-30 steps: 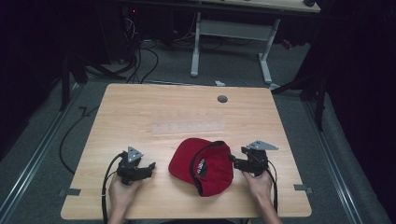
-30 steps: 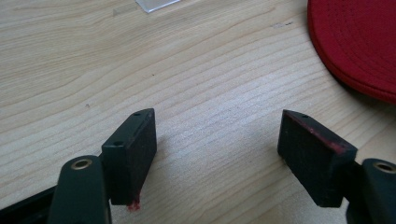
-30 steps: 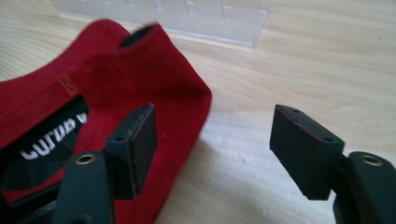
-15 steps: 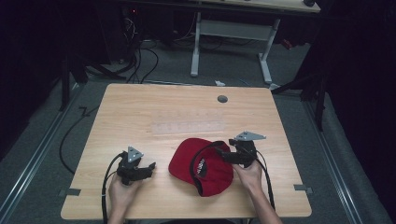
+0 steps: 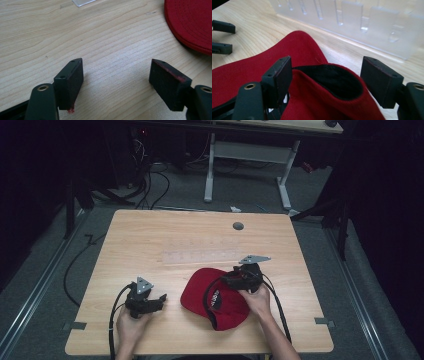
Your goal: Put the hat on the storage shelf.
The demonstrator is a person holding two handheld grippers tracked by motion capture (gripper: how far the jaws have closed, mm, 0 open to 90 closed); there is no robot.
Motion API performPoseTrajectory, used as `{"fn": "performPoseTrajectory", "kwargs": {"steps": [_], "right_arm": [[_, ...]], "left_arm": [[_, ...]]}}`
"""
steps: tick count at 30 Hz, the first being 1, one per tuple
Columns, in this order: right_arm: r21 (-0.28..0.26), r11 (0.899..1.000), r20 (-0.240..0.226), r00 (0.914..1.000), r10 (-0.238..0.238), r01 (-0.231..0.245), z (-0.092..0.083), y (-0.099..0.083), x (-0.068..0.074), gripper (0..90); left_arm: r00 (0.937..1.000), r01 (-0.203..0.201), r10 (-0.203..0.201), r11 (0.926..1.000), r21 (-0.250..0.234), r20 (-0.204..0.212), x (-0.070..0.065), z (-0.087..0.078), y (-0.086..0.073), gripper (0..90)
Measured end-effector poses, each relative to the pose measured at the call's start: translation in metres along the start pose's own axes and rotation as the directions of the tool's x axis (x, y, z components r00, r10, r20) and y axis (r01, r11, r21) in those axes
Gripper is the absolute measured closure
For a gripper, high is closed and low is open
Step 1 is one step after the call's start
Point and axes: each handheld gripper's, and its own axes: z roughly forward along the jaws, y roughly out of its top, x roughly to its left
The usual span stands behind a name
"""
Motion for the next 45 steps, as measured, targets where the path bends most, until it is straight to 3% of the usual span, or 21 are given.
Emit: {"fn": "performPoseTrajectory", "kwargs": {"steps": [6, 14, 20, 22, 27, 33, 45], "right_arm": [[0.038, 0.999, -0.041, 0.999, 0.018, -0.016, 0.012, -0.005, -0.005, 28.1], [0.069, 0.997, -0.048, 0.9985, -0.027, 0.03, 0.018, -0.011, -0.01, 46.1], [0.065, 0.998, -0.106, 0.9942, -0.016, 0.023, 0.017, -0.016, -0.018, 61.8], [0.051, 0.998, -0.118, 0.9923, -0.039, 0.045, 0.014, -0.017, -0.018, 70.5], [0.048, 0.997, -0.134, 0.9891, -0.061, 0.068, 0.01, -0.017, -0.016, 76.8], [0.035, 0.997, -0.173, 0.9829, -0.062, 0.069, 0.004, -0.015, -0.013, 80.8], [-0.013, 0.998, -0.147, 0.9868, -0.067, 0.066, -0.024, -0.003, 0.002, 82.1]], "left_arm": [[1.0, 0.0, 0.0, 1.0, 0.0, 0.0, 0.0, 0.0, 0.0, 27.8], [1.0, 0.0, 0.0, 1.0, 0.0, 0.0, 0.0, 0.0, 0.0, 27.8], [1.0, 0.0, 0.0, 1.0, 0.0, 0.0, 0.0, 0.0, 0.0, 27.7], [1.0, -0.002, 0.002, 1.0, 0.001, 0.001, 0.0, 0.0, 0.0, 27.5], [1.0, -0.003, 0.003, 1.0, 0.003, 0.002, 0.0, 0.0, 0.0, 27.4], [1.0, -0.001, 0.001, 1.0, 0.002, 0.006, -0.001, 0.0, 0.0, 28.1], [0.9999, -0.005, 0.005, 1.0, -0.001, 0.01, -0.002, -0.001, -0.001, 29.8]]}}
